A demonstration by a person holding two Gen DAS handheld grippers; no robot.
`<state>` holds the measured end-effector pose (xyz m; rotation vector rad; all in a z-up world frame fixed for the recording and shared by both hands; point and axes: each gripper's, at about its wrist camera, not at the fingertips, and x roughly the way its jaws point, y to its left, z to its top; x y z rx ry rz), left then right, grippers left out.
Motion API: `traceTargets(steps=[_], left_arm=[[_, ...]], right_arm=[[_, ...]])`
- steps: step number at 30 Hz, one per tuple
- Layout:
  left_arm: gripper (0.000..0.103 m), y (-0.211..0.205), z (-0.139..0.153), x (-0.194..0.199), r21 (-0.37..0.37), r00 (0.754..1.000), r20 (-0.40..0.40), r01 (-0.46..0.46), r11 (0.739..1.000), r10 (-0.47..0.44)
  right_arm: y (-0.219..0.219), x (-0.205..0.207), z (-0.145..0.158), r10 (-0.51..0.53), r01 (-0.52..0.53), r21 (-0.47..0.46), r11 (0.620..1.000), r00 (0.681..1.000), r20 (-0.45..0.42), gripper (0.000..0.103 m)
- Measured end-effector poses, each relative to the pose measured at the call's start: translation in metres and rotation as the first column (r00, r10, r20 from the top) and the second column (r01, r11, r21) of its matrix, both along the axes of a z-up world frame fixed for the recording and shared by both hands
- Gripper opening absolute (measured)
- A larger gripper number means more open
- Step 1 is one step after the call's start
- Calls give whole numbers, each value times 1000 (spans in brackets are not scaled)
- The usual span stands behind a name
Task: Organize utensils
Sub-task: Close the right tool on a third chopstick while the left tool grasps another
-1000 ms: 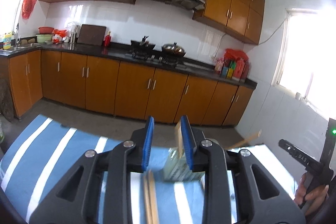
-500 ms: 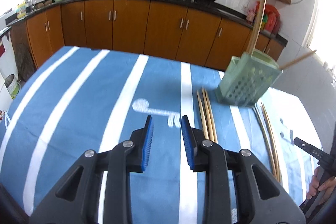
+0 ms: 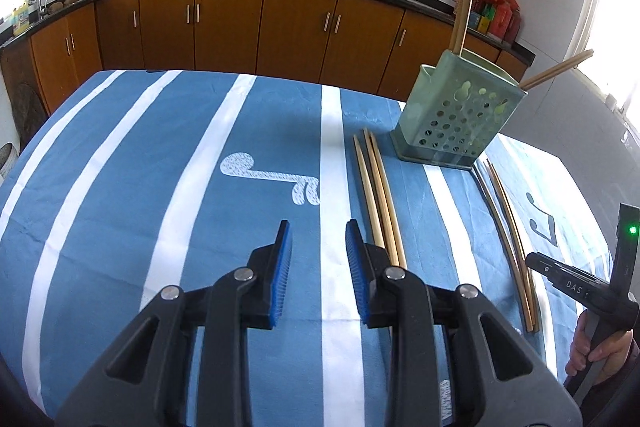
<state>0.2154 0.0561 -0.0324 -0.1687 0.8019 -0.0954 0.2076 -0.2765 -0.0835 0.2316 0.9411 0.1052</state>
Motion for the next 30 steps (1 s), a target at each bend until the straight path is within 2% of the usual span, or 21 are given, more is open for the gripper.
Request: traceTargets(steps=[5, 6, 7, 11, 14, 15, 17, 20, 30], left_arm=[[28, -6, -5, 3, -10, 1000, -14, 7, 1000, -7], [28, -7, -6, 3, -12, 1000, -17, 8, 1000, -8], [28, -8, -7, 3, -14, 1000, -19, 10, 1000, -10], [29, -11, -10, 3, -15, 999, -27, 21, 1000, -21], [29, -14, -13, 3, -23, 999, -34, 34, 999, -35], [28, -16, -14, 3, -25, 998, -37, 40, 999, -41], [28, -20, -17, 3, -28, 997, -47, 57, 998, -58], [28, -29, -23, 2, -24, 994, -61, 88, 996, -89], [18, -53, -42, 11, 4, 986, -107, 127, 992, -126]], right_arm=[[6, -2, 1, 12, -11, -53, 999, 1000, 16, 21], [5, -1, 0, 3, -3, -73, 997, 1000, 8, 20], [3, -1, -2, -6, 7, -79, 997, 1000, 2, 14], [-7, 1, -3, -53, 54, -128, 990, 999, 8, 13], [-13, 0, -3, -52, 52, -103, 993, 999, 6, 13], [-13, -1, -4, -48, 49, -114, 992, 999, 9, 9], [-18, 0, -4, -85, 86, -127, 988, 996, 16, 8], [-37, 1, -5, -172, 172, -76, 982, 985, 11, 8], [-36, 1, -5, -149, 150, -88, 985, 989, 20, 8]])
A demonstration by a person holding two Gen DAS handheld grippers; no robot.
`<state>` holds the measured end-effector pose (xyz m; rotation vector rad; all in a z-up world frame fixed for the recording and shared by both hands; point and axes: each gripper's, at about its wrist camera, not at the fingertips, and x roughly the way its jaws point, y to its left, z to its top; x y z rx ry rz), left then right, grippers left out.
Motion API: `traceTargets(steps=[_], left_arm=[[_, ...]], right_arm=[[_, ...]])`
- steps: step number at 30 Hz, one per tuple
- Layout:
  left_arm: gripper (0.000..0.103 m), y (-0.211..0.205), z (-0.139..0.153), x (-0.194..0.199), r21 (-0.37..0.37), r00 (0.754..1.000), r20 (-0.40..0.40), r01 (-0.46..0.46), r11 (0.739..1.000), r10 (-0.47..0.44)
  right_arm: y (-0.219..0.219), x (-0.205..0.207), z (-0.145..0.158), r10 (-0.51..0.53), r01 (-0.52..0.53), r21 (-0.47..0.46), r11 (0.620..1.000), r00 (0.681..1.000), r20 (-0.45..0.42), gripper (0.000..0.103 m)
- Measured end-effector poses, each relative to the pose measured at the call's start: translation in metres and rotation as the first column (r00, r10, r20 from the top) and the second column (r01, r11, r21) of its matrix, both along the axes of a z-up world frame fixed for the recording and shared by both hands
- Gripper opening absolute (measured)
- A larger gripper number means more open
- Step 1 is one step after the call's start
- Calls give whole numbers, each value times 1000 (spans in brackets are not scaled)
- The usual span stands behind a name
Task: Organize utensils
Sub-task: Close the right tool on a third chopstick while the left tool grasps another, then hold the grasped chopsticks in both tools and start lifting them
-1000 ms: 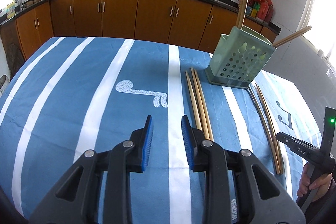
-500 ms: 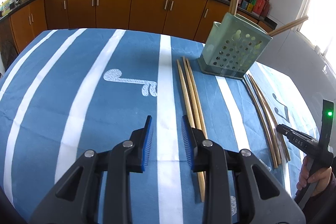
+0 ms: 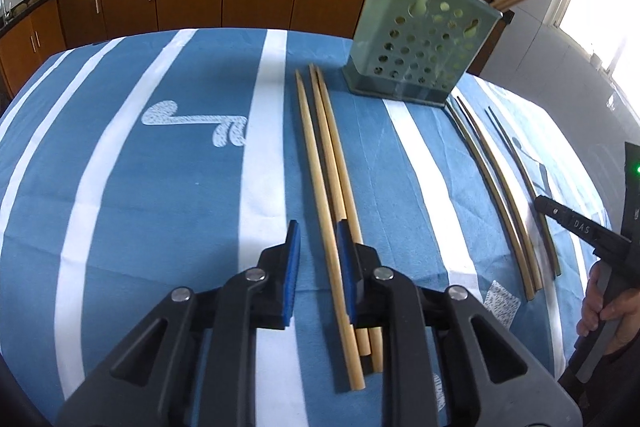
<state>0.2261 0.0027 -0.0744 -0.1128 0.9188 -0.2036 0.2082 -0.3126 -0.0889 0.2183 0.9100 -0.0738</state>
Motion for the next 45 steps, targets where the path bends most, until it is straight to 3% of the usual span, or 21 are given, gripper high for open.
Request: traceTargets(steps=[10, 17, 28, 45], left_arm=[[9, -9, -9, 3, 65, 1000, -3, -22, 998, 22], [8, -7, -9, 5, 100, 999, 13, -42, 994, 41], [8, 52, -8, 34, 81, 985, 12, -170, 982, 170], [9, 57, -10, 35, 74, 988, 30, -155, 985, 153]], right_arm=[[1, 0, 1, 9, -9, -11, 1000, 1000, 4, 8], [2, -1, 0, 18, -18, -19, 1000, 1000, 10, 8], [7, 16, 1, 62, -62, -16, 998, 998, 33, 8], [5, 23, -1, 61, -59, -35, 998, 996, 60, 8]])
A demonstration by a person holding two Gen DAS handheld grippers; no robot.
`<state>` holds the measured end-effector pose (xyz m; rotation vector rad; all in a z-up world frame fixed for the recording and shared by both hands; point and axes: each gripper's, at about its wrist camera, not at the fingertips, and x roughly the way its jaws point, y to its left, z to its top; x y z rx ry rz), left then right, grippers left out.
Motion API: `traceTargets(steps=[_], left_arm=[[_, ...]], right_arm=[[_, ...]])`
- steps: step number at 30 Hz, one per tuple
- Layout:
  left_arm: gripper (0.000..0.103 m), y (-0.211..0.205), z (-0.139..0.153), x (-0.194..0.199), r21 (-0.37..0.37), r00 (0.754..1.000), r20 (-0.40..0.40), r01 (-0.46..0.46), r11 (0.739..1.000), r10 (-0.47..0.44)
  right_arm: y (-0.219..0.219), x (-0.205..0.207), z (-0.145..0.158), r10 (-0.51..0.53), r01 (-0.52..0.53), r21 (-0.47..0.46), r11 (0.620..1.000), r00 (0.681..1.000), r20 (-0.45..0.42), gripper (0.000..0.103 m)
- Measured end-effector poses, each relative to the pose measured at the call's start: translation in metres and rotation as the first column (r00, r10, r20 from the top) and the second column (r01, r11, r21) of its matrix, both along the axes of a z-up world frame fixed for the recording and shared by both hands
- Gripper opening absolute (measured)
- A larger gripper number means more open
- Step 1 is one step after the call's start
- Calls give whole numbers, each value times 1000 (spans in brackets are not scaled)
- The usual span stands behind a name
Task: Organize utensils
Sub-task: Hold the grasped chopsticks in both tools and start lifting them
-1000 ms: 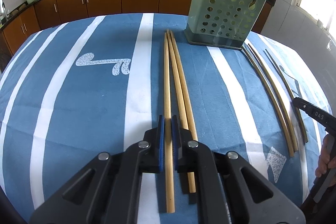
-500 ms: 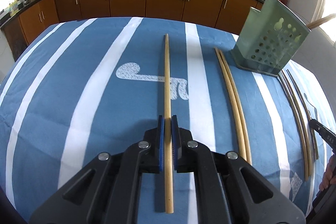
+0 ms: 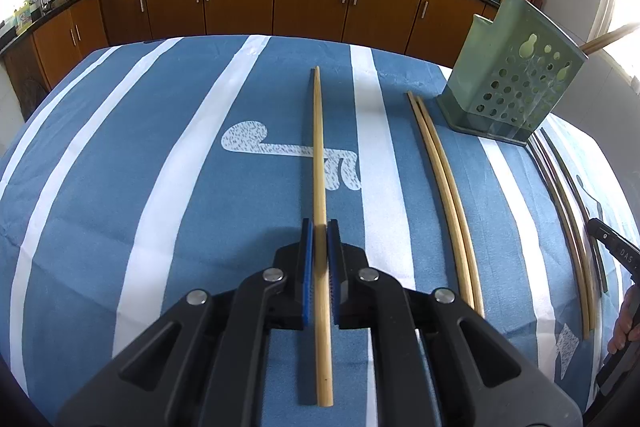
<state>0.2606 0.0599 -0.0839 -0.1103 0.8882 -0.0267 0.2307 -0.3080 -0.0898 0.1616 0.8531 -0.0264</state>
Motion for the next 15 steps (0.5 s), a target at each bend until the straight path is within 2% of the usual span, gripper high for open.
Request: traceTargets(steps=[10, 15], left_arm=[[10, 0, 0, 0, 11, 1000, -1, 1, 1000, -1], [9, -4, 0, -13, 36, 1000, -2, 21, 999, -21]], right_arm=[[0, 0, 0, 0, 0, 6, 1000, 1000, 1, 8], [-2, -14, -1, 2, -2, 11, 1000, 1000, -1, 8]])
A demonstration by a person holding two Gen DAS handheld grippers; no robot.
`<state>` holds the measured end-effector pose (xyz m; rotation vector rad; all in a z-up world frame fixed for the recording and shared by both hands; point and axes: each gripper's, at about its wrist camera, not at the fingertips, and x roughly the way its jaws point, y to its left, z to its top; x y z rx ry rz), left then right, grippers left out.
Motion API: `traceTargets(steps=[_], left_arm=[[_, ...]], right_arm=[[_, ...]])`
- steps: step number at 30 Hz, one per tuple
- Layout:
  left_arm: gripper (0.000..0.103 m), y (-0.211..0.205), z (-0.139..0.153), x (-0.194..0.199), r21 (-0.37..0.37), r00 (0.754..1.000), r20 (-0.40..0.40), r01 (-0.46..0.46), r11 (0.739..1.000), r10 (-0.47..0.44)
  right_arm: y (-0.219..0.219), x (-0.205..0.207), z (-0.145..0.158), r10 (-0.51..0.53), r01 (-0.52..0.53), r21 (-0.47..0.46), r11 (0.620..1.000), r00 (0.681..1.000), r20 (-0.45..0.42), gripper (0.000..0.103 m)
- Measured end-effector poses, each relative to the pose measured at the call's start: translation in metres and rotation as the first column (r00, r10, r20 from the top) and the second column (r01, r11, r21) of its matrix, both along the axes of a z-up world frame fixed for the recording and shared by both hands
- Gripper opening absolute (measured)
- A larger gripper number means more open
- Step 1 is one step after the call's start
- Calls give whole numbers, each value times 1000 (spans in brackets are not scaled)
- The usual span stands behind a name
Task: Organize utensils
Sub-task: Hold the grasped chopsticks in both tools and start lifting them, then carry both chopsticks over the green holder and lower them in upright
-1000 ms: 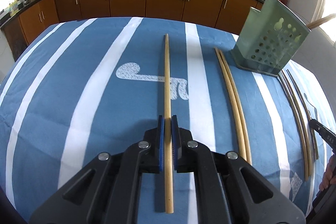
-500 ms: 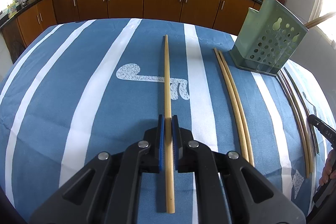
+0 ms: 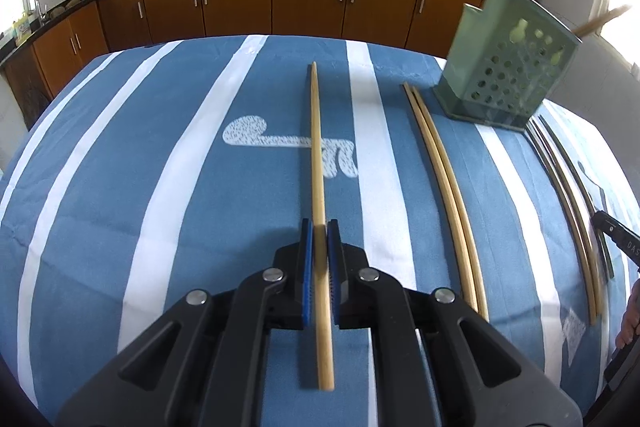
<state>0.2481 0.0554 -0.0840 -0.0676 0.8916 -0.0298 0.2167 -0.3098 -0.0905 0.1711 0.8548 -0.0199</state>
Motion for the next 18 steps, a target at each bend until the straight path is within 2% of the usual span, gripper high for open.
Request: traceTargets(steps=[13, 18], left_arm=[[8, -4, 1, -26, 39, 999, -16, 32, 999, -32], [8, 3, 25, -33, 42, 998, 44, 34, 999, -36]], right_arm=[[7, -24, 5, 16, -17, -25, 1000, 1000, -12, 8], [0, -33, 32, 9, -7, -25, 1000, 997, 71, 8]])
